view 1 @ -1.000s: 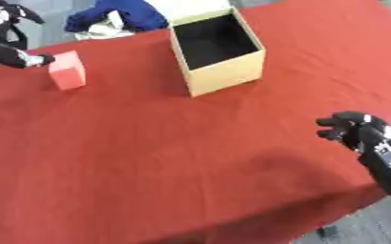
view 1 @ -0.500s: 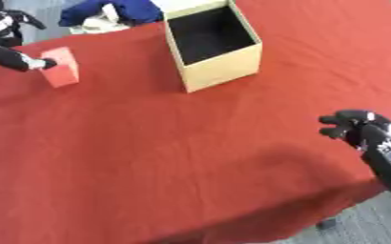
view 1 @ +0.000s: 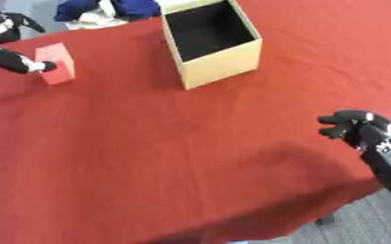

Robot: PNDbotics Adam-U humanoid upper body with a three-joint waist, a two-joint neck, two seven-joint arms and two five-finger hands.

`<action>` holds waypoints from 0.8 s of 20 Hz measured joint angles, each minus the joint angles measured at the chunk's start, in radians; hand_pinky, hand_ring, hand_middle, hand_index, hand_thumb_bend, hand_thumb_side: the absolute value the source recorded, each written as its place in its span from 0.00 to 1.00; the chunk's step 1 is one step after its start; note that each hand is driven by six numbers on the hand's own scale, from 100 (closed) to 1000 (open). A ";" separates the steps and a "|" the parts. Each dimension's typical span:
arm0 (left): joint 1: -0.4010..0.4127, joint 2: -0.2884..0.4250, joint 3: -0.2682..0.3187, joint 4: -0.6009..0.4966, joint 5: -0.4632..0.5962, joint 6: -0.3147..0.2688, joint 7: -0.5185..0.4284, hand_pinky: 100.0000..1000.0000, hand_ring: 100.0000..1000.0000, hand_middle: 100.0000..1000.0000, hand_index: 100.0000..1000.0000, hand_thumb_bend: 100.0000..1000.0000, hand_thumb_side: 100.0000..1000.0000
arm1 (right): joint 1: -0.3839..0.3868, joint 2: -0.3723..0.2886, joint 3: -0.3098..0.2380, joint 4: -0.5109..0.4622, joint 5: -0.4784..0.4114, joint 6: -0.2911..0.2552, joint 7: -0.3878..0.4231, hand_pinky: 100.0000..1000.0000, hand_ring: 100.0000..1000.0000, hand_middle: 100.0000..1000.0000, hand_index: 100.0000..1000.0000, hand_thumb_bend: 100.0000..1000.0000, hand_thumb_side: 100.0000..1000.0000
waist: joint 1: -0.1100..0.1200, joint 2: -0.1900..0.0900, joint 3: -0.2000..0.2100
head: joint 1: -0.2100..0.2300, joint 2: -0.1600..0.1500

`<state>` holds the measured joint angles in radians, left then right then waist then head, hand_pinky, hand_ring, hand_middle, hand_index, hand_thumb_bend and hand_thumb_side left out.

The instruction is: Pick up objects on the table and place them in the box.

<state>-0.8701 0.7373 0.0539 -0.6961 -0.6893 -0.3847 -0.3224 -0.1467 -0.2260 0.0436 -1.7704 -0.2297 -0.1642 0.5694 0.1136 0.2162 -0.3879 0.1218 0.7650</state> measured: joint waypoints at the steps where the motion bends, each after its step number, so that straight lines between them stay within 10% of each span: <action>1: 0.000 -0.002 0.000 0.001 -0.006 0.002 0.002 0.93 1.00 0.81 0.82 0.52 0.26 | 0.000 0.000 0.000 0.000 0.000 0.000 0.000 0.82 0.86 0.52 0.80 0.00 0.60 | 0.000 0.001 0.000 | 0.000 0.000; 16: 0.000 -0.017 0.000 0.018 -0.067 0.002 0.045 0.92 1.00 0.68 0.81 0.46 0.25 | -0.002 0.000 0.000 0.000 0.004 -0.007 0.007 0.83 0.86 0.52 0.80 0.00 0.60 | -0.005 0.018 -0.013 | 0.000 0.000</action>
<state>-0.8702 0.7201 0.0540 -0.6780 -0.7563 -0.3830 -0.2771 -0.1492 -0.2259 0.0440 -1.7704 -0.2255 -0.1712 0.5763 0.1083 0.2346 -0.4012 0.1218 0.7650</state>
